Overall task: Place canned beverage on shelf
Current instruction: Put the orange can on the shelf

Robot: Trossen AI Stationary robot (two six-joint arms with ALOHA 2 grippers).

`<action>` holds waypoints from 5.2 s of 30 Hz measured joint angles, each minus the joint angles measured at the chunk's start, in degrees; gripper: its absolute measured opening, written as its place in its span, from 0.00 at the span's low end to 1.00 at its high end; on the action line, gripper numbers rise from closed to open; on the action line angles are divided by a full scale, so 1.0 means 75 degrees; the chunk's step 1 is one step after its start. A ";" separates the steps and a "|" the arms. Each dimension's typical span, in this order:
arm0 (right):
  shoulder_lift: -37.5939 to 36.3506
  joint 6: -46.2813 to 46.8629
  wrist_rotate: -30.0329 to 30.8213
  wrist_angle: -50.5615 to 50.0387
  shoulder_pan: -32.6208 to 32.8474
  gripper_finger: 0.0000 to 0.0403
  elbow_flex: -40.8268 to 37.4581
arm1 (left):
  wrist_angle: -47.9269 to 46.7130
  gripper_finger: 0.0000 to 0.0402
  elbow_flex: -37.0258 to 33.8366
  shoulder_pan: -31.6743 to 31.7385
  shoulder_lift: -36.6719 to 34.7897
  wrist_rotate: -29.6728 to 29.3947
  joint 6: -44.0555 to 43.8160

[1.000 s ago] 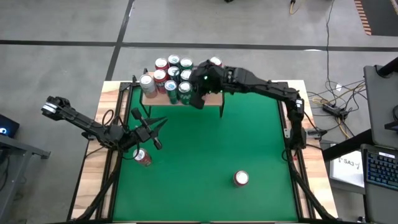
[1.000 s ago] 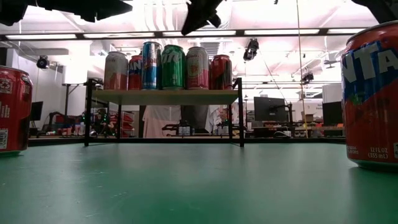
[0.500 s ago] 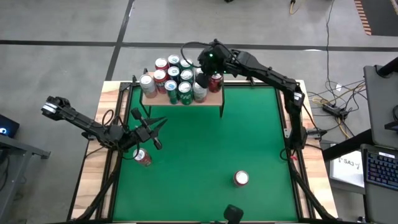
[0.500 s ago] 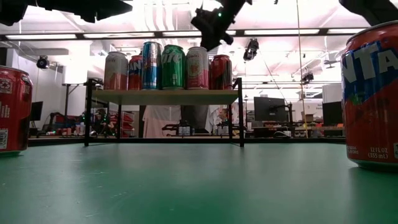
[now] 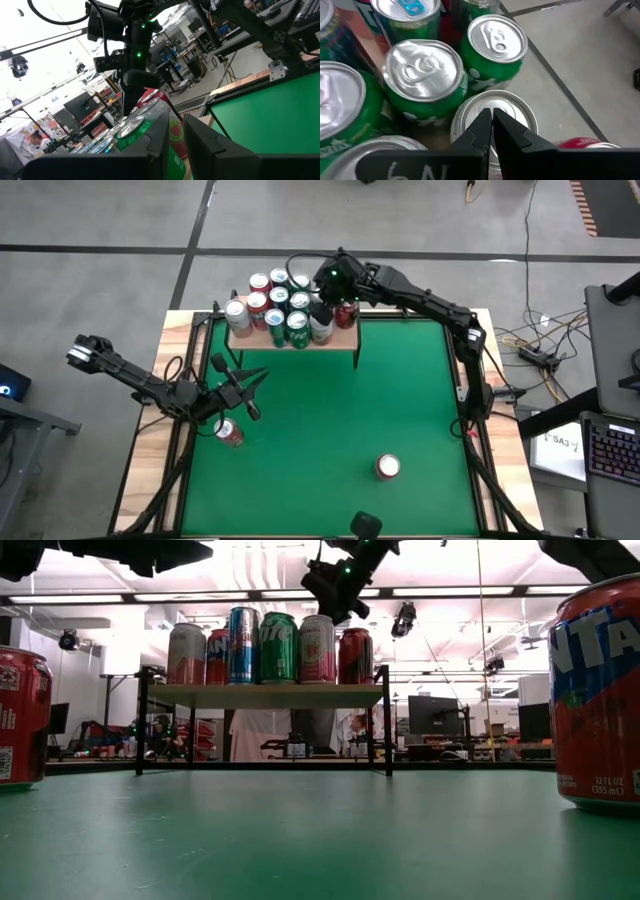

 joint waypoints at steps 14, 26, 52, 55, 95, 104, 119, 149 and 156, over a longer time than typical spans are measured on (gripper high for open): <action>-0.0016 0.0094 0.0037 0.0052 0.0089 0.02 0.0105 | 0.0018 0.10 0.0000 0.0000 0.0000 0.0000 0.0021; -0.0180 0.0077 0.0036 -0.1144 0.0130 0.02 0.1044 | 0.0134 0.10 0.0000 0.0002 0.0000 0.0000 0.0085; -0.0618 0.0299 0.0240 -0.3788 0.0548 0.02 0.0012 | 0.0181 0.10 0.0236 -0.0204 0.0038 0.0000 -0.0038; -0.0618 0.0273 0.0263 -0.3664 0.0491 0.02 -0.0015 | 0.0181 0.10 0.0236 -0.0204 0.0038 0.0000 -0.0038; -0.1485 0.1016 0.0425 -0.3315 0.2482 0.02 -0.0098 | -0.0390 0.10 0.0885 -0.0740 0.0844 -0.0010 -0.1154; -0.2099 0.2455 0.0448 -0.2842 0.4087 0.02 -0.1682 | -0.5786 0.10 0.2785 -0.2134 0.1477 -0.3415 -0.1846; -0.3516 0.6909 0.0950 -0.2489 0.7103 0.02 -0.4961 | -1.1350 0.10 0.5233 -0.2613 0.1274 0.1496 -0.6399; -0.3850 1.2733 0.2856 0.1226 1.1214 0.31 -0.9637 | -0.8320 0.10 0.5132 -0.2473 0.2450 0.0261 -0.5270; -0.3747 1.1557 0.4074 0.2024 1.1219 0.69 -0.9728 | -0.8320 0.10 0.5132 -0.2433 0.2393 0.0259 -0.5292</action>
